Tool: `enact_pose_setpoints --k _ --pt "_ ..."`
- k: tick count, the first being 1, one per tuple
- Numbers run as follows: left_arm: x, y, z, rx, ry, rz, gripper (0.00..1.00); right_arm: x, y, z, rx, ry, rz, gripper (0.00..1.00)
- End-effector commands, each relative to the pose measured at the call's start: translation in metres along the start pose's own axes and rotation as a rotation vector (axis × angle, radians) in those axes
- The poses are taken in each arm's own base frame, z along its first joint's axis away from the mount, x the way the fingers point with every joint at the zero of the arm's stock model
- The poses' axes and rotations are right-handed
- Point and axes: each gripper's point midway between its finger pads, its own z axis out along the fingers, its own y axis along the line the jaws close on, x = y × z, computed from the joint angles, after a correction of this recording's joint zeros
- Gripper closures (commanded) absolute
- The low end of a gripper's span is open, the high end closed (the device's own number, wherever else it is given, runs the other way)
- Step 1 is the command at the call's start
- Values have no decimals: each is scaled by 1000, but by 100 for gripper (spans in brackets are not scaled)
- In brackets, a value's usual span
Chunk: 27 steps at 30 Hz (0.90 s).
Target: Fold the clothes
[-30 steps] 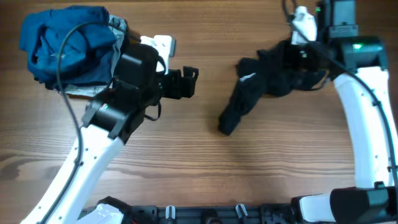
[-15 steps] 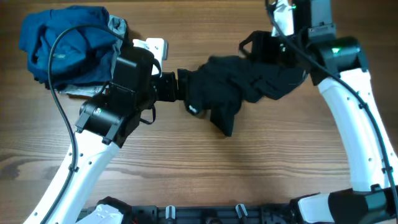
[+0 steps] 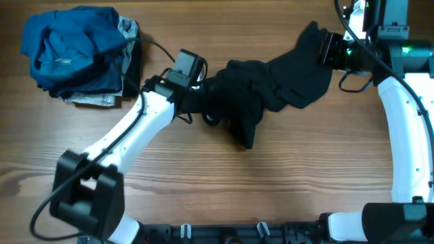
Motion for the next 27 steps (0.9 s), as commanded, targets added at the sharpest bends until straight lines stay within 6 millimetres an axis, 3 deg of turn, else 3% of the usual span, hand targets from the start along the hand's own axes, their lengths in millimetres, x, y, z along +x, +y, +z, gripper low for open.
enact_pose_setpoints --k 1,2,3,11,19,21,24,27 --pt "0 1 21 -5 26 -65 35 -9 -6 -13 40 -47 -15 39" --pt "3 -2 23 11 42 -65 46 -8 -8 -14 56 -46 -14 38" --pt "9 -7 24 28 68 -60 47 -8 -10 -14 68 -45 -13 38" --pt "33 -22 39 -127 39 139 38 -6 -12 -7 75 -29 -17 37" --pt "29 -9 55 -226 8 168 42 -5 -13 -7 79 -25 -31 36" --pt "29 -9 62 -224 6 162 46 -6 -13 -7 80 -26 -33 36" --pt "28 -10 65 -220 2 140 60 -6 -13 -7 80 -27 -34 36" --pt "27 -14 66 -203 -3 132 66 -6 -15 -8 93 -30 -34 36"
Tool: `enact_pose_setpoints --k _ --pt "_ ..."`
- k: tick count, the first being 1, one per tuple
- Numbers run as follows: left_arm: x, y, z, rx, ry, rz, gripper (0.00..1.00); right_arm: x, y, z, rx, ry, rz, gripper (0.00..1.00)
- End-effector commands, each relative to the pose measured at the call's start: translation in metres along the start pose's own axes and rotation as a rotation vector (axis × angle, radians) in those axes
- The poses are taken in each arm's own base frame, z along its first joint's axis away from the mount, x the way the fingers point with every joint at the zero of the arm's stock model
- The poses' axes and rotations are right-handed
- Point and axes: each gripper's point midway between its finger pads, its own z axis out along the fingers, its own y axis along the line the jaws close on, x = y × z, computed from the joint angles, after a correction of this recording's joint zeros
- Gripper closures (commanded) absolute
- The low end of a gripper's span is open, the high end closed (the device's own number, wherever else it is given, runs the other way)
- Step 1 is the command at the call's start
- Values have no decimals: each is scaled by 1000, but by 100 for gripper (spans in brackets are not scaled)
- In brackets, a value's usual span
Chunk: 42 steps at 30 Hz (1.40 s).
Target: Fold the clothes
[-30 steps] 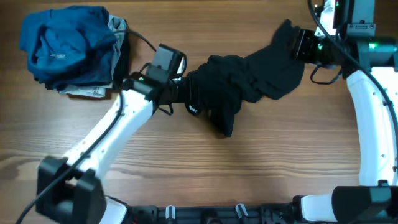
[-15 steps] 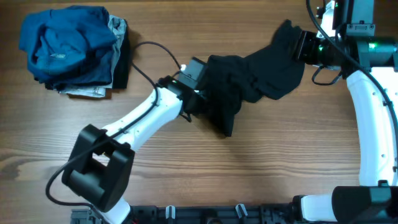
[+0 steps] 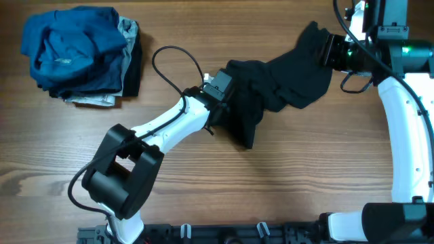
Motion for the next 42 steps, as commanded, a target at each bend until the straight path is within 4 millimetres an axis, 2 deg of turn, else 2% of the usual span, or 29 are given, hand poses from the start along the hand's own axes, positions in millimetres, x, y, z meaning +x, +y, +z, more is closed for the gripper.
enact_pose_setpoints --k 1,5,8,12,15,19,22,24,25,27,28,30,33,34,35,37,38,40,42 --pt "-5 -2 3 -1 -10 -19 66 -7 -5 -7 32 -31 -15 37" --pt "-2 -7 3 20 2 -32 67 -8 -6 -7 36 -32 -15 36" --pt "1 -11 2 24 3 -21 58 -9 -6 -7 34 -39 -16 36" --pt "2 -14 2 26 4 -24 58 -9 -6 -7 38 -39 -16 36" --pt "4 -13 3 25 8 -65 66 -9 -6 -7 38 -39 -17 36" --pt "7 -12 4 19 15 -92 96 -9 -6 -7 38 -39 -17 36" --pt "13 -8 8 9 28 -137 96 -9 -6 -7 38 -36 -17 36" --pt "4 -2 2 -13 -7 -144 96 -8 -6 -7 38 -35 -17 36" --pt "-4 1 -8 -20 -31 -145 96 -8 -6 -7 38 -35 -16 36" --pt "-40 9 -65 8 -102 -113 96 -8 -6 -7 38 -35 -16 36" --pt "-71 16 -121 37 -186 -108 96 -8 -6 -7 34 -34 -17 36" --pt "-114 27 -215 98 -369 -110 96 -7 -4 -7 26 -30 -16 36" --pt "-142 46 -314 146 -617 -138 96 -1 5 -7 -30 -1 -40 37" --pt "-145 55 -339 139 -689 -161 96 3 7 -5 -46 14 -42 37" --pt "-144 61 -359 137 -746 -170 96 9 7 -3 -44 40 -38 37" --pt "-143 63 -376 150 -794 -162 96 17 9 2 -63 78 -43 37" --pt "-143 64 -388 167 -830 -168 96 24 18 7 -126 111 -67 37" --pt "-144 61 -401 194 -870 -168 96 36 33 17 -220 162 -78 37" --pt "-144 56 -404 206 -876 -161 96 50 47 31 -281 211 -102 41"
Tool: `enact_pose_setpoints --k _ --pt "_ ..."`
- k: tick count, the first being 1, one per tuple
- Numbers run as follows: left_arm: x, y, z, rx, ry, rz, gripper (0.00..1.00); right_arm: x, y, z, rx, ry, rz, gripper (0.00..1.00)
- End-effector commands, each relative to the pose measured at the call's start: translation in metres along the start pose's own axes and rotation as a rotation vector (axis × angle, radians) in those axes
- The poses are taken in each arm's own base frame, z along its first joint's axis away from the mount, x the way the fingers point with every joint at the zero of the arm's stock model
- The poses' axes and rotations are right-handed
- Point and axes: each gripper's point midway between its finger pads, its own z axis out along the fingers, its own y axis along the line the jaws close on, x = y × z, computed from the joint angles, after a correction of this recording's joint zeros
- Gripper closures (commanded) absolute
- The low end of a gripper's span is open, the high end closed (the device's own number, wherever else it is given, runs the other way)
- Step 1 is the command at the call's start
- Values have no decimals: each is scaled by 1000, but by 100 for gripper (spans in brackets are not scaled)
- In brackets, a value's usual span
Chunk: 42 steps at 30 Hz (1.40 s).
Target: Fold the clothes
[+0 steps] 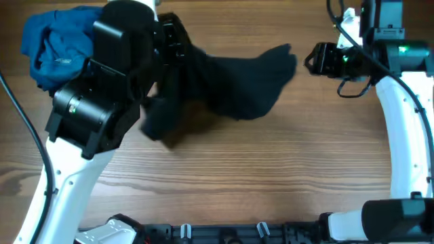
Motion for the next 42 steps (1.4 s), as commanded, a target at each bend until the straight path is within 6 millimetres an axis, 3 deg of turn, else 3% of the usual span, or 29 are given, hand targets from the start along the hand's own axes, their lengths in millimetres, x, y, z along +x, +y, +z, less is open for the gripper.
enact_pose_setpoints --k 1,4,5,8,12,16,19,22,26,28,30,32,34,38,40,42 --pt "-11 -4 -13 10 -48 18 96 24 25 36 -137 107 -53 42" --pt "-11 -4 -13 10 -49 17 96 43 52 63 -198 136 -125 42" --pt "-11 -4 -13 10 -49 17 96 52 78 79 -251 125 -179 41" --pt "-11 -3 -13 9 -48 18 96 65 118 106 -307 97 -272 41" --pt "-3 0 -12 -5 -17 26 96 87 138 148 -201 125 -377 41" --pt "49 21 1 -103 197 70 96 104 137 188 -116 168 -360 42" --pt "74 31 12 -157 299 75 92 110 140 206 -114 183 -346 44" --pt "105 40 35 -218 412 77 90 117 150 231 -122 174 -361 44" --pt "123 46 52 -264 475 80 88 124 156 246 -115 172 -341 38" --pt "129 47 59 -274 494 85 86 125 153 254 -90 164 -332 41" --pt "130 48 60 -282 493 88 86 123 149 257 -63 151 -327 53" --pt "128 51 61 -290 488 83 86 115 143 258 -17 120 -290 76" --pt "126 56 61 -302 485 67 86 107 138 259 -8 98 -259 86" --pt "125 58 62 -306 481 59 86 95 130 259 -5 73 -212 96" --pt "125 59 62 -307 482 59 86 85 119 247 6 70 -161 96" --pt "125 58 62 -306 482 59 86 58 108 211 -30 36 -104 96"
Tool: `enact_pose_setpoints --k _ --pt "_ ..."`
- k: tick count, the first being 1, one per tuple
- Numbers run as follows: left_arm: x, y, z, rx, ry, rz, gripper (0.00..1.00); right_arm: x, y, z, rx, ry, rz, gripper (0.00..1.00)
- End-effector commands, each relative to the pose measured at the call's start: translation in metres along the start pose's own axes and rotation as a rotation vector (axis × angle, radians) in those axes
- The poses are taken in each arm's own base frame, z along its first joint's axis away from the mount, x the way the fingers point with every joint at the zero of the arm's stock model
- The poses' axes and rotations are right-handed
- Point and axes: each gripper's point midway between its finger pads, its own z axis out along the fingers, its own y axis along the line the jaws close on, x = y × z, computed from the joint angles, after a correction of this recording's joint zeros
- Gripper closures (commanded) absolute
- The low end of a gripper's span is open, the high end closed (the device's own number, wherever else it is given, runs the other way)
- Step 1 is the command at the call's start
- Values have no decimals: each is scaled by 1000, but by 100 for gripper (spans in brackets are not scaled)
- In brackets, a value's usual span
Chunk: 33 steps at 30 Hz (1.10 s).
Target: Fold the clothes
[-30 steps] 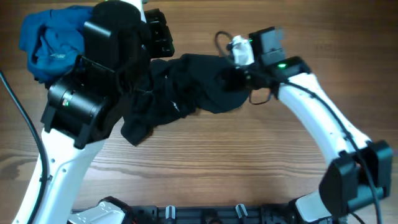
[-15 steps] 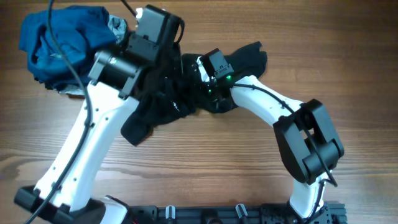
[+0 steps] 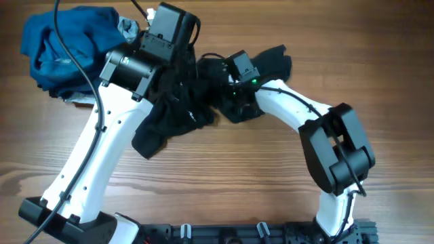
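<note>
A black garment (image 3: 169,118) lies bunched across the upper middle of the wooden table (image 3: 258,183), one end trailing down to the left and the other reaching up to the right. My left gripper (image 3: 182,71) is buried in the cloth's upper left part and shut on it. From the right, my right gripper (image 3: 218,95) reaches into the middle of the garment. Its fingers are lost against the dark fabric.
A pile of blue and grey clothes (image 3: 61,44) sits at the far left corner, close behind the left arm. The right arm's elbow (image 3: 339,139) bends over the right half of the table.
The right gripper has moved from the far right edge, open and apart from the cloth, to the garment's middle. The garment is more bunched and lies lower; the left wrist has shifted slightly right.
First the black garment was stretched between both grippers across the far middle, the right one holding its right end. The left gripper then sat nearer its centre. Later the left held it raised at the left with the right let go, and now both are in the cloth.
</note>
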Motion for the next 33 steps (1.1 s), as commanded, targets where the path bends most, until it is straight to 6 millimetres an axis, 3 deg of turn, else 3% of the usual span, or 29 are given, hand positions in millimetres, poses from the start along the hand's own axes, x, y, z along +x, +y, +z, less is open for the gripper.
enact_pose_setpoints --k 1,4,7,11,14,15,17,18,21,25,27,30,33 --pt "-3 4 1 -21 -8 -30 86 -44 -34 -72 -33 -115 105 96" --pt "11 -12 2 71 66 -30 89 -68 -91 -144 -54 -219 172 96" --pt "29 -30 10 130 140 -1 96 -61 -116 -151 -56 -190 193 96" --pt "103 -65 53 101 349 206 96 -55 -127 -150 -35 -171 182 96" --pt "144 -87 68 102 447 294 93 -57 -141 -154 -21 -184 211 96" --pt "154 -90 72 87 457 321 87 -57 -148 -155 -15 -188 222 96" --pt "165 -90 81 68 462 344 54 -56 -160 -158 -3 -190 236 96" --pt "168 -90 87 70 459 339 43 -56 -164 -159 2 -190 237 96" --pt "179 -90 106 77 446 329 32 -55 -167 -159 6 -188 241 96" --pt "197 -84 125 74 449 324 31 -54 -167 -159 6 -184 242 96" --pt "209 -76 129 51 475 320 35 -54 -167 -159 6 -184 242 96" --pt "228 -51 138 -56 502 259 42 -54 -167 -159 7 -184 242 96" --pt "229 -20 140 -214 484 98 44 -54 -167 -159 10 -185 242 96"
